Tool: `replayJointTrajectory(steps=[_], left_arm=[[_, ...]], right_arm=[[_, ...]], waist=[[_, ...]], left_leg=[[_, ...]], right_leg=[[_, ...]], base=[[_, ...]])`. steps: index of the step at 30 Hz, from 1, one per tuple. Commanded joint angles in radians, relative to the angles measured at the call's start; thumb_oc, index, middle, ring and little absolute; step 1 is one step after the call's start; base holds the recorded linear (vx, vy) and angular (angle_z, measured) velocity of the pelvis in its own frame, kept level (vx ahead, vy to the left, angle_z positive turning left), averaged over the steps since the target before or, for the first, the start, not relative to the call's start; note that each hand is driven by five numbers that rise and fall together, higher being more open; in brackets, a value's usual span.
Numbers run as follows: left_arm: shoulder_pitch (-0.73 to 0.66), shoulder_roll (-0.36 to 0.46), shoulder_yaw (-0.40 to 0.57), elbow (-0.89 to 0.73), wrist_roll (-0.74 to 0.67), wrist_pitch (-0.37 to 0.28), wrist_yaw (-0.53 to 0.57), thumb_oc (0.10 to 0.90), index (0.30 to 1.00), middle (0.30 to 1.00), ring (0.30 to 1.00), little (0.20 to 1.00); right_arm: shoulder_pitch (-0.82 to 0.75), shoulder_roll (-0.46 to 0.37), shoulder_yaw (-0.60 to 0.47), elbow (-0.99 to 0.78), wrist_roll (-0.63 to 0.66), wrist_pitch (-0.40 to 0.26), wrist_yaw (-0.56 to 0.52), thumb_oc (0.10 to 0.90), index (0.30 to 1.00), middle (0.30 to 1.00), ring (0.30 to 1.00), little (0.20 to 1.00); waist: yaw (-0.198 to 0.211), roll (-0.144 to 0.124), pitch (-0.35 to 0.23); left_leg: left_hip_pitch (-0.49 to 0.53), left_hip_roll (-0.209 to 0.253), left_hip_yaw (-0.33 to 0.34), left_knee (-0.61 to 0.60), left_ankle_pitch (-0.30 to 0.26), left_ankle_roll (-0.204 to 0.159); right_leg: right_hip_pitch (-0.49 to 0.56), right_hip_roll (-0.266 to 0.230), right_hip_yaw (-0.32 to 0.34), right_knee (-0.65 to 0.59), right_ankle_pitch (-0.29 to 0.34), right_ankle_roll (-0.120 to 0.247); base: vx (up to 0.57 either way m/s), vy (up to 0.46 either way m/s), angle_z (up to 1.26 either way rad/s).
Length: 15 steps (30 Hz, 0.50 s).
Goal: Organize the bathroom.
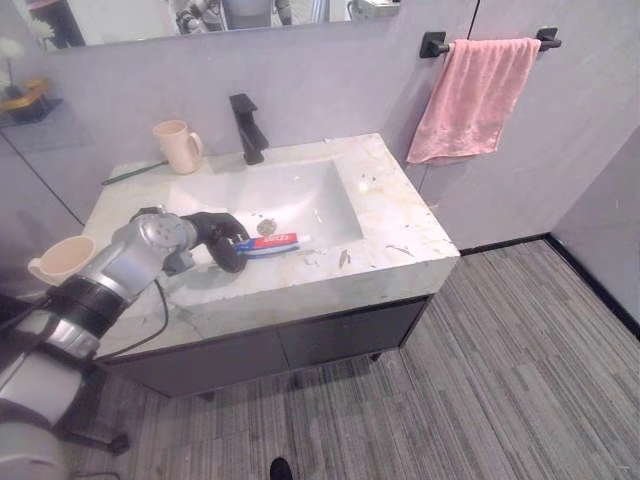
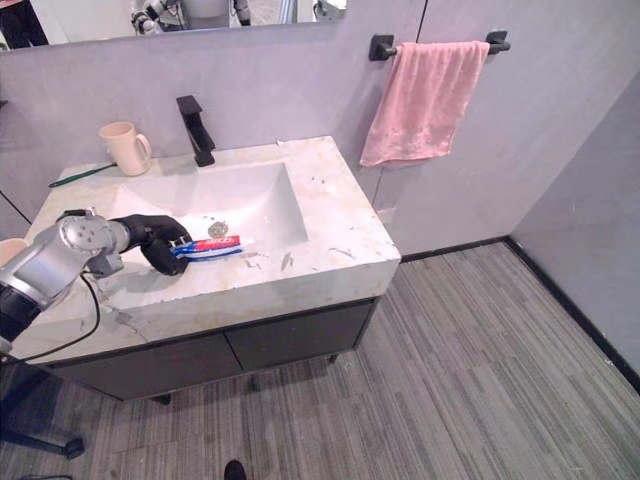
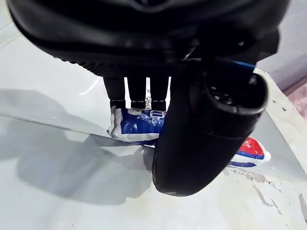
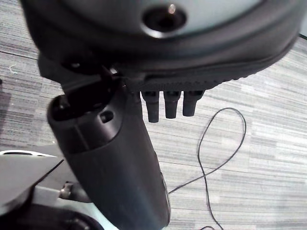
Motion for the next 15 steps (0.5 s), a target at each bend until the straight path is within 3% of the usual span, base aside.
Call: replayJointTrajectory(steps=[1,8,15], left_arm=[[-0.070,-0.035,0.030,0.066,-0.032,-0.065,0.095,0.400,0.300,0.300,0.300,0.300],[-0.061,-0.056,0.067,0.057,-0.068,-0.093,0.171,0.400,0.300,0.300,0.300,0.300],[-0.062,-0.064,0.088,0.037,-0.067,-0.078,0.174,0.400,0.300,0.300,0.300,0.300]], right_arm=[[0.019,-0.029,0.030,0.013,-0.057,0.030,0.008,0.800,0.900,0.900,0.900,0.900],[0.035,-0.016,0.031,0.021,-0.064,0.023,0.001,0.800,0.900,0.900,0.900,0.900],[0.042,-0.012,0.026,0.028,-0.076,0.020,-0.002,0.800,0.900,0.900,0.900,0.900]], waist=[[0.020,0.010,-0.014],[0.020,0.004,-0.025],[0.019,0.002,-0.031]], left_leg=[[0.014,-0.011,-0.029,0.113,-0.179,0.013],[0.027,-0.009,-0.030,0.108,-0.181,0.012],[0.034,-0.007,-0.034,0.103,-0.180,0.010]], right_leg=[[-0.096,0.014,-0.061,0.089,-0.017,0.046],[-0.080,0.016,-0.064,0.084,-0.021,0.045],[-0.074,0.017,-0.065,0.082,-0.024,0.045]], base=[[0.00,0.000,0.00],[0.02,-0.003,0.00],[0.00,0.000,0.00]])
